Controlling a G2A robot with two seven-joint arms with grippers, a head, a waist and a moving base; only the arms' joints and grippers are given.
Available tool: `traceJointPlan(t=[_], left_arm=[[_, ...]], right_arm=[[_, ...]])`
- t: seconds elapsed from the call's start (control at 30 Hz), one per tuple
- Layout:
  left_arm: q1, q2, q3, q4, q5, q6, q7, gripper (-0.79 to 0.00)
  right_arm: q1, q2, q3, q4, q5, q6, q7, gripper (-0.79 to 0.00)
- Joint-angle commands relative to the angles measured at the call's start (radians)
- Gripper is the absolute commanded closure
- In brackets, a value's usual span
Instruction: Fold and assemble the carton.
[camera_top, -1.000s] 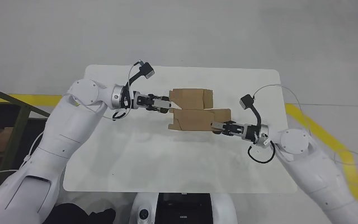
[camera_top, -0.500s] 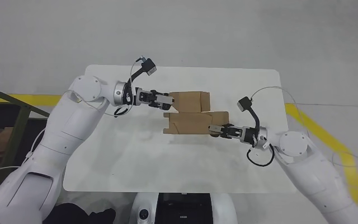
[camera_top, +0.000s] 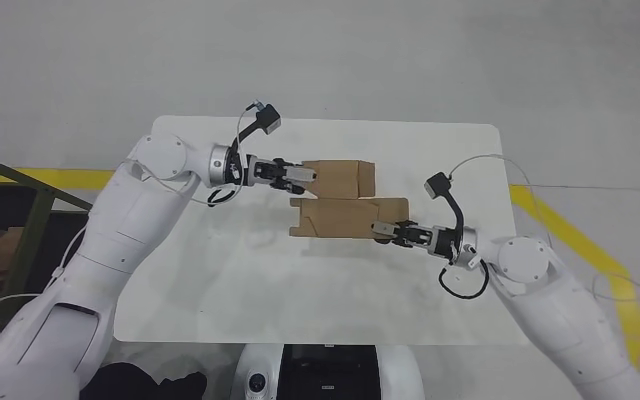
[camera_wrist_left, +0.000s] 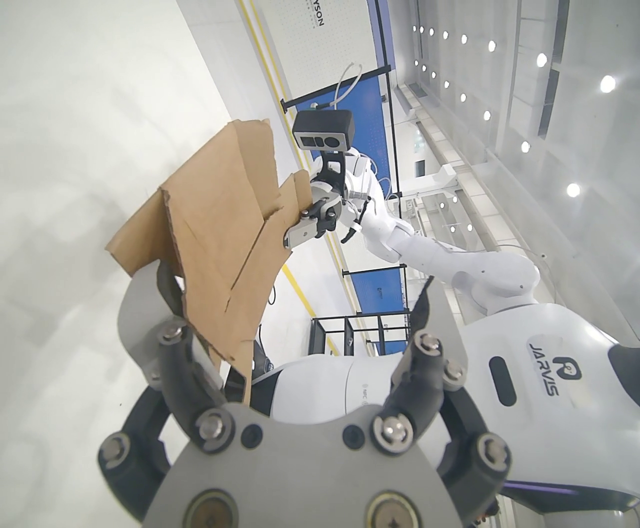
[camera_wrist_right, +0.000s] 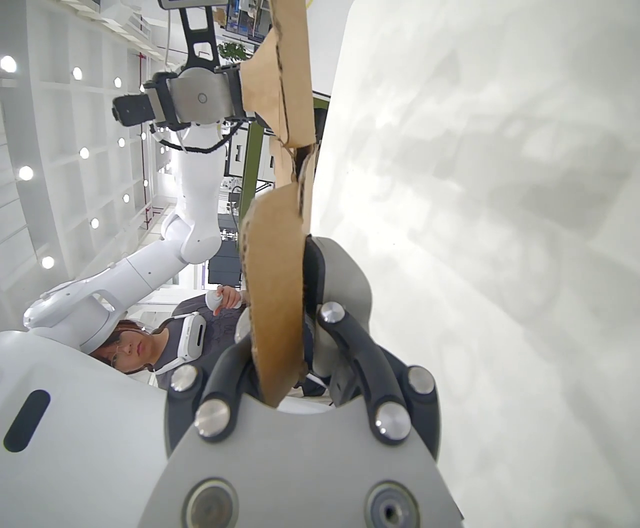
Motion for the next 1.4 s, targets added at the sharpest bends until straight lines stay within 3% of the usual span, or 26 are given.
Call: traceJointPlan(t=[0.0, 0.57, 0.73, 0.83, 1.13, 1.37], left_arm=[[0.001, -0.001, 0.000, -0.001, 0.002, 0.003, 0.001, -0.286], [0.001, -0.007, 0.002, 0.001, 0.123, 0.057, 0.074, -0.172], [0.013, -0.004, -0.013, -0.015, 0.171, 0.072, 0.111, -0.259], [0.025, -0.001, -0.023, -0.030, 0.182, 0.082, 0.117, -0.271], [0.027, -0.002, -0.029, -0.050, 0.196, 0.123, 0.121, -0.111], [0.015, -0.007, -0.021, -0.048, 0.243, 0.166, 0.152, -0.166]], right_arm=[[-0.004, 0.000, 0.004, -0.005, -0.005, 0.001, -0.004, 0.000], [-0.042, -0.004, 0.045, -0.048, -0.071, 0.033, -0.040, 0.000], [-0.047, -0.005, 0.055, -0.059, -0.098, 0.053, -0.058, 0.000], [-0.051, -0.007, 0.060, -0.068, -0.112, 0.061, -0.067, 0.000], [-0.063, -0.011, 0.068, -0.095, -0.154, 0.080, -0.088, 0.000], [-0.074, -0.013, 0.077, -0.107, -0.180, 0.092, -0.102, 0.000]])
